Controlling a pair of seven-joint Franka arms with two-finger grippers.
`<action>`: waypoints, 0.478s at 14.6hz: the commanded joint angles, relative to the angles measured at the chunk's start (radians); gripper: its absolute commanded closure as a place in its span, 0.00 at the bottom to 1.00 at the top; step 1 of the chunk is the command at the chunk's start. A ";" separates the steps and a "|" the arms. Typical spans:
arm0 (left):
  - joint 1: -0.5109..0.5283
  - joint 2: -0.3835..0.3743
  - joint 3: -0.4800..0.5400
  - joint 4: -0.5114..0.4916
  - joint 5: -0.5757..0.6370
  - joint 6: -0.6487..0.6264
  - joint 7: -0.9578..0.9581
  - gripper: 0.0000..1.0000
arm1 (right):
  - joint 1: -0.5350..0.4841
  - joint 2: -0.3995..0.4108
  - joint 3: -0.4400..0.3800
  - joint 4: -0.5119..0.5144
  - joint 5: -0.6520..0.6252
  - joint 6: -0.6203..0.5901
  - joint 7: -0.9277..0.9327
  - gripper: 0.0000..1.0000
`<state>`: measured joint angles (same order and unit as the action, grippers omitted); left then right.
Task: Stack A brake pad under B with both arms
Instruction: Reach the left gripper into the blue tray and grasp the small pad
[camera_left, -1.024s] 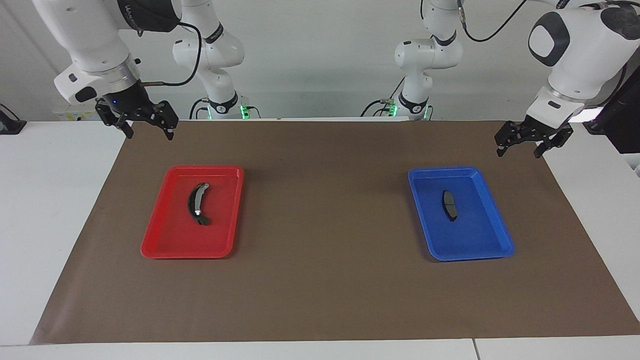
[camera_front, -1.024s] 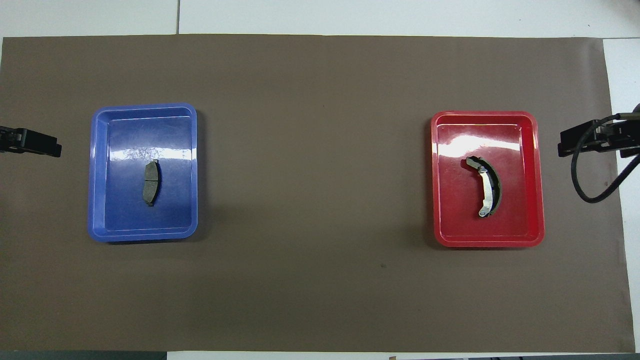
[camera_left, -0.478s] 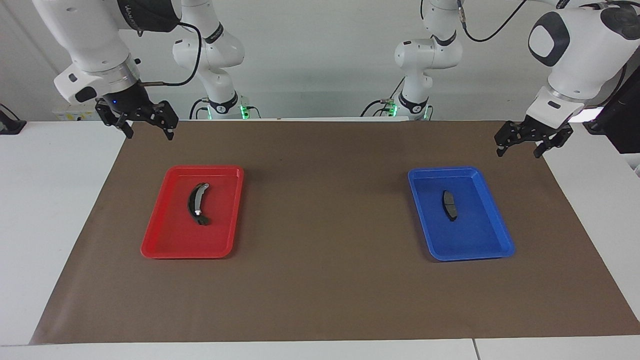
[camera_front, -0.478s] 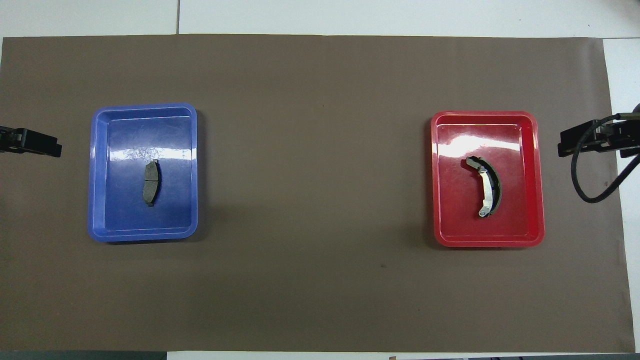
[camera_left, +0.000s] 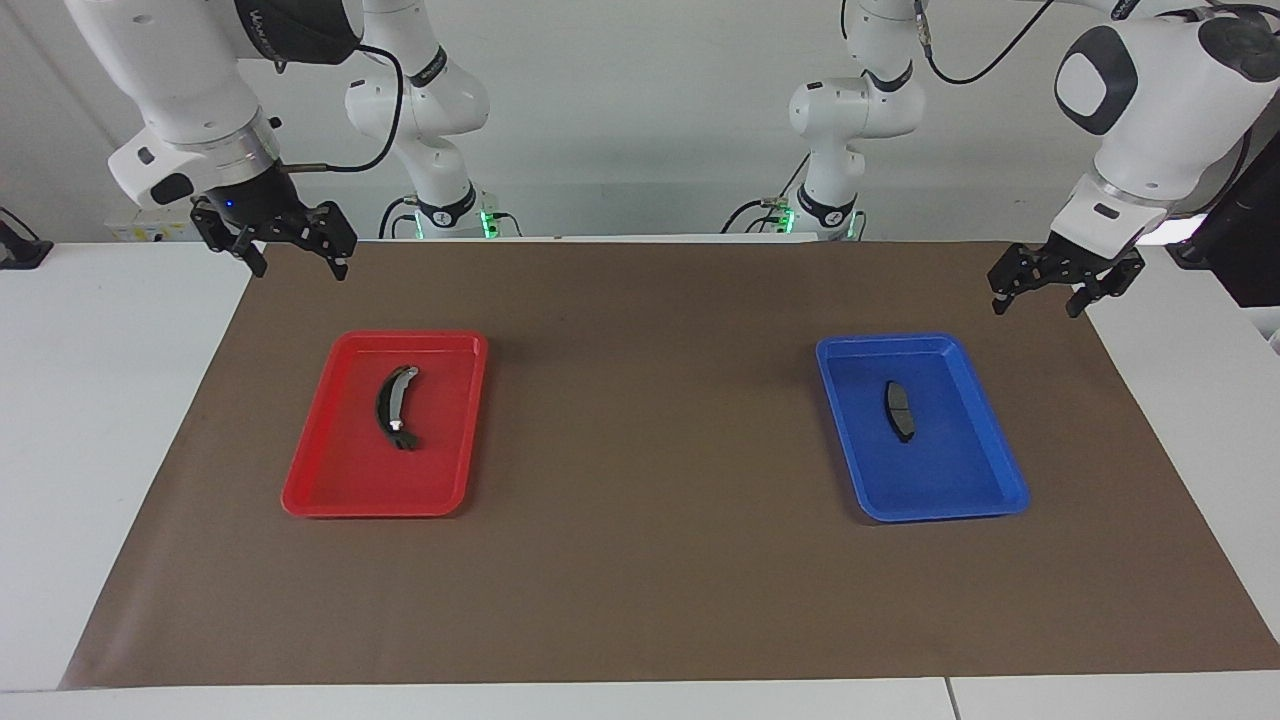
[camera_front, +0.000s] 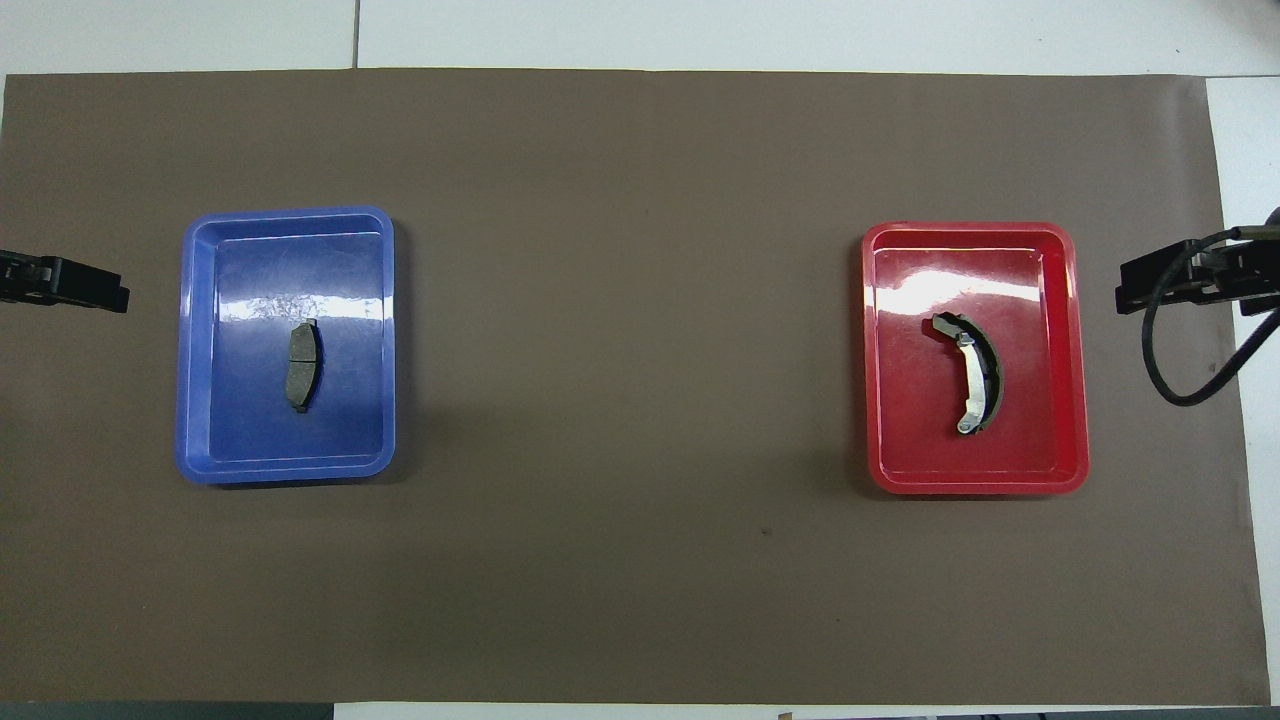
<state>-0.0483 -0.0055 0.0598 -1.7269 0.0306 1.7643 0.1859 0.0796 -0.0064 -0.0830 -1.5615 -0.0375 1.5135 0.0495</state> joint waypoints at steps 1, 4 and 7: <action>-0.012 -0.054 -0.005 -0.152 -0.006 0.131 0.004 0.01 | -0.009 -0.014 0.005 -0.011 -0.004 -0.009 -0.014 0.00; -0.038 -0.033 -0.005 -0.262 -0.006 0.263 -0.009 0.01 | -0.011 -0.014 0.005 -0.012 -0.004 -0.009 -0.014 0.00; -0.056 0.014 -0.005 -0.397 -0.006 0.459 -0.098 0.03 | -0.011 -0.014 0.005 -0.012 -0.004 -0.009 -0.014 0.00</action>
<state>-0.0823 -0.0017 0.0467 -2.0271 0.0305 2.1033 0.1377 0.0789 -0.0064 -0.0831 -1.5615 -0.0375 1.5135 0.0495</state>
